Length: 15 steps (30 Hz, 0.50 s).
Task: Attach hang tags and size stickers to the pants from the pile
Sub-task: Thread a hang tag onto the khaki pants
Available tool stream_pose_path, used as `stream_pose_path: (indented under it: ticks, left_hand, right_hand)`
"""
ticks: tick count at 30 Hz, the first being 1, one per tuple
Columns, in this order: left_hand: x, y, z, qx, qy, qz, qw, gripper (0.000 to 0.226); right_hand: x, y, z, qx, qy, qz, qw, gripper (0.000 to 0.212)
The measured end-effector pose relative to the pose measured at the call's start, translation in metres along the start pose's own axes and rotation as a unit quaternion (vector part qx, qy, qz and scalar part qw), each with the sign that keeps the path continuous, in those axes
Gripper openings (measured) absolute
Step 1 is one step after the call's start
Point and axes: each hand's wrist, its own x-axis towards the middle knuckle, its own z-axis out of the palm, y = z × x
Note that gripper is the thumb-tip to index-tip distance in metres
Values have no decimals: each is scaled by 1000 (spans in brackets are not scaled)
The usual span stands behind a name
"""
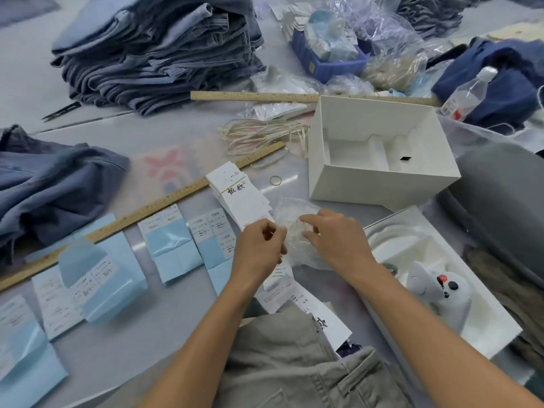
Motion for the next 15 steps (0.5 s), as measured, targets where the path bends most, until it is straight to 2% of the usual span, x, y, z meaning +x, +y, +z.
stream_pose_path:
  ticks: [5, 11, 13, 15]
  left_hand:
    - [-1, 4, 2, 6, 7, 16, 1000, 21]
    - [-5, 4, 6, 19, 29, 32, 999, 10]
    - [-7, 4, 5, 83, 49, 77, 992, 30]
    - [-5, 5, 6, 178, 66, 144, 971, 50]
  right_hand:
    - [5, -1, 4, 17, 82, -21, 996, 25]
    - [7, -2, 5, -10, 88, -30, 996, 19]
    - [9, -2, 4, -5, 85, -30, 996, 22]
    - [9, -2, 2, 9, 78, -30, 996, 24]
